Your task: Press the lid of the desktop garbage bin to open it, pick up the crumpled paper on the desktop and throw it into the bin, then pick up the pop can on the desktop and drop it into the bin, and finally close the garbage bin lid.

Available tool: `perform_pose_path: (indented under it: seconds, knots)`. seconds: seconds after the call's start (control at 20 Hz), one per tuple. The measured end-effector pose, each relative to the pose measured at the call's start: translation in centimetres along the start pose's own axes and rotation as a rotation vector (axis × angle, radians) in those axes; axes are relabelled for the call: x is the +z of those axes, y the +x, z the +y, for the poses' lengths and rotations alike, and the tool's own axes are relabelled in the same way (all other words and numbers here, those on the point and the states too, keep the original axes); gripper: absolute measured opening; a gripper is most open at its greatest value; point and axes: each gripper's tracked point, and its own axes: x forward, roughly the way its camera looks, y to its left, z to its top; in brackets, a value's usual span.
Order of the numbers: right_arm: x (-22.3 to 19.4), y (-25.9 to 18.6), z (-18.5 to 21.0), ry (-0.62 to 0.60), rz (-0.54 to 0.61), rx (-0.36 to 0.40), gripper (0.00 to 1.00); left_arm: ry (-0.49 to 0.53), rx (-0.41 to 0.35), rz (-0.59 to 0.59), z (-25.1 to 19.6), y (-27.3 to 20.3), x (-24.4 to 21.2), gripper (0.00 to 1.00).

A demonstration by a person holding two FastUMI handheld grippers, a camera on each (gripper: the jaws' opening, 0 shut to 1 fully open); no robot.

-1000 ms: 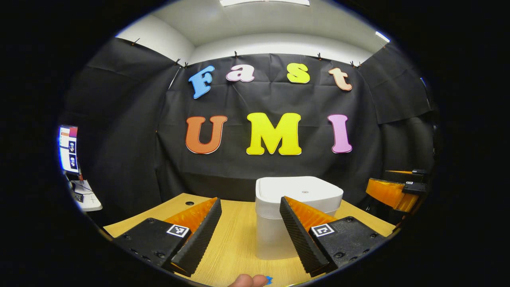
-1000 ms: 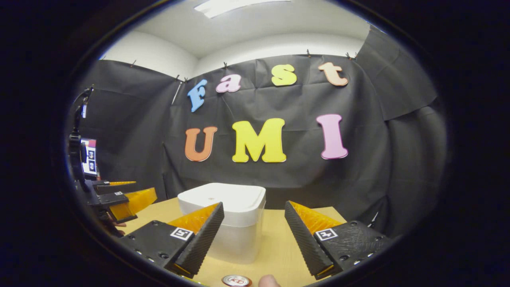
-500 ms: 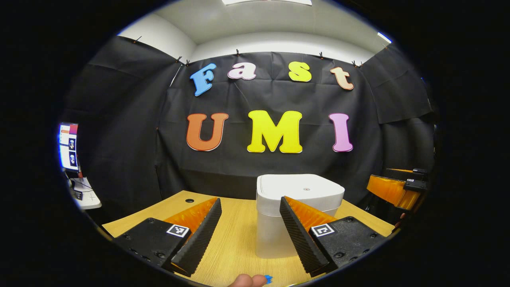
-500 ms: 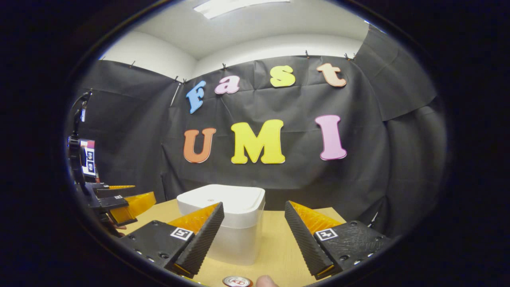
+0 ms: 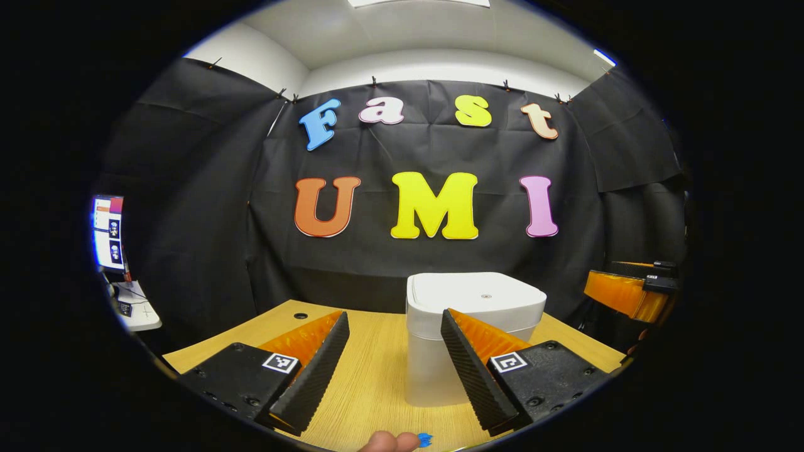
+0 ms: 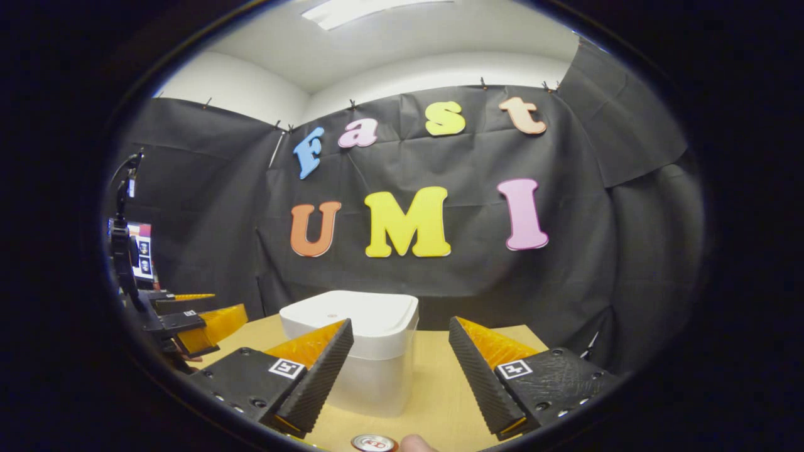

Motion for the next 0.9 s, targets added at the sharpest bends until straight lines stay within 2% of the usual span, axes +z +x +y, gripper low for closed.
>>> perform_pose_path:
  seconds: [0.15,0.25,0.45,0.6,0.65,0.7,0.8,0.85,0.9]
  knots:
    - [0.1,0.1,-0.4,-0.017,0.003,-0.005,0.97,0.006,-0.006,-0.001,-0.3,0.1,0.0,0.95]
    - [0.3,0.0,-0.6,-0.009,0.0,-0.007,0.93,0.018,-0.011,-0.001,-0.5,0.0,0.0,0.95]
    - [0.0,0.1,-0.3,0.001,0.015,0.004,0.95,0.028,-0.014,-0.011,-0.6,-0.1,0.2,0.95]
    - [-0.3,0.3,0.3,0.013,0.022,0.028,0.8,0.027,-0.012,-0.007,-0.5,-0.1,0.1,0.95]
    - [-0.3,0.3,0.5,0.017,0.025,0.033,0.8,0.024,-0.012,-0.007,-0.5,-0.1,0.0,0.95]
    - [-0.3,0.5,0.8,0.017,0.027,0.04,0.69,0.021,-0.012,-0.005,-0.4,-0.1,0.0,0.95]
    - [-0.5,1.0,1.1,0.013,0.035,0.047,0.66,0.024,-0.01,-0.003,-0.3,0.0,-0.2,0.95]
    - [-0.4,1.3,1.2,0.01,0.034,0.048,0.66,0.024,-0.008,-0.003,-0.2,0.0,-0.2,1.0]
    - [-0.6,1.7,1.0,0.009,0.035,0.04,0.62,0.024,-0.009,-0.003,-0.2,0.1,-0.2,0.95]
